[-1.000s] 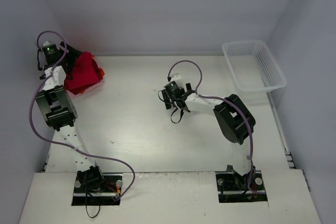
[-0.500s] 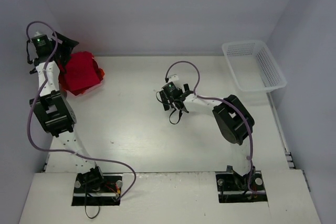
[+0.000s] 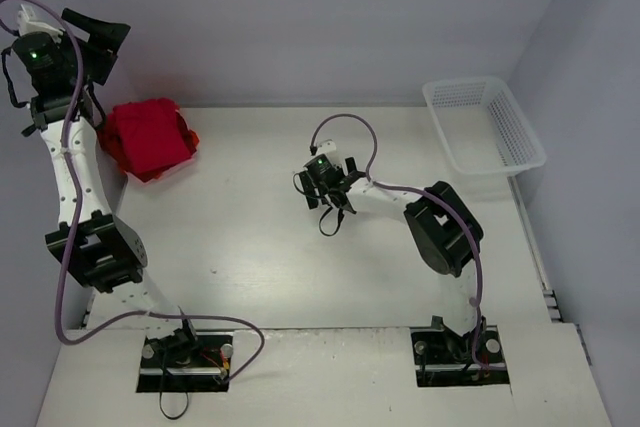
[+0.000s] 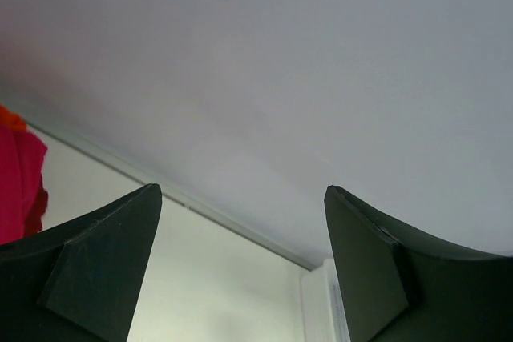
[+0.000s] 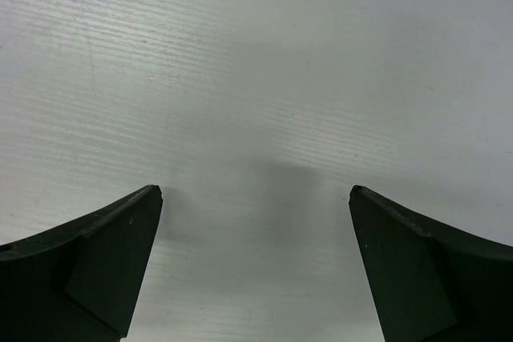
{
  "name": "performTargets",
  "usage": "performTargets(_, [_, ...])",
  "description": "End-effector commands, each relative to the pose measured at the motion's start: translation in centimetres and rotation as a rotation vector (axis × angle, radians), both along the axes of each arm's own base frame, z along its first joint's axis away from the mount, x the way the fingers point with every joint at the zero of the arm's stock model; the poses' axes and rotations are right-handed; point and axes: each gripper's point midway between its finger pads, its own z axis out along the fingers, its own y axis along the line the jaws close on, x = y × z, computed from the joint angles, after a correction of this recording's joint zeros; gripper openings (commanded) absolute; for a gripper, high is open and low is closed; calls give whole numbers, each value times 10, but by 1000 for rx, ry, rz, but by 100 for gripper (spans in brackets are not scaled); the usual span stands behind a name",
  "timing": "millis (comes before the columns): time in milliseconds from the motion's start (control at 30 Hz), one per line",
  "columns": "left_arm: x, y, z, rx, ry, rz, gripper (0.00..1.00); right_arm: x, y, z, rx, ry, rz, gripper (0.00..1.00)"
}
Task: Fold and stack the t-shirts
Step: Neatly place the folded tshirt to the corner
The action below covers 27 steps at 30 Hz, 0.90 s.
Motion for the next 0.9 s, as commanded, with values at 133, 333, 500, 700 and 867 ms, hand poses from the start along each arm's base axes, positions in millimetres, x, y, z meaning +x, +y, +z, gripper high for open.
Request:
performTargets(133, [-49,-76,9,-13,-52,-124,77,12,12,59,74,-115,-18,100])
performTargets(333, [-99,-147,-67,32,80,-215,77,14,12,97,110,-146,-28,100])
performTargets(500, [-136,-192,-99,59,126,-337,77,11,10,115,143,-151,-49,100])
performTargets(700, [-161,-222,-96,145,176,-497,77,6,4,139,195,-173,-71,100])
performTargets(867, [-172,-238,-102,162,193,-539,77,2,5,152,237,-163,-75,100])
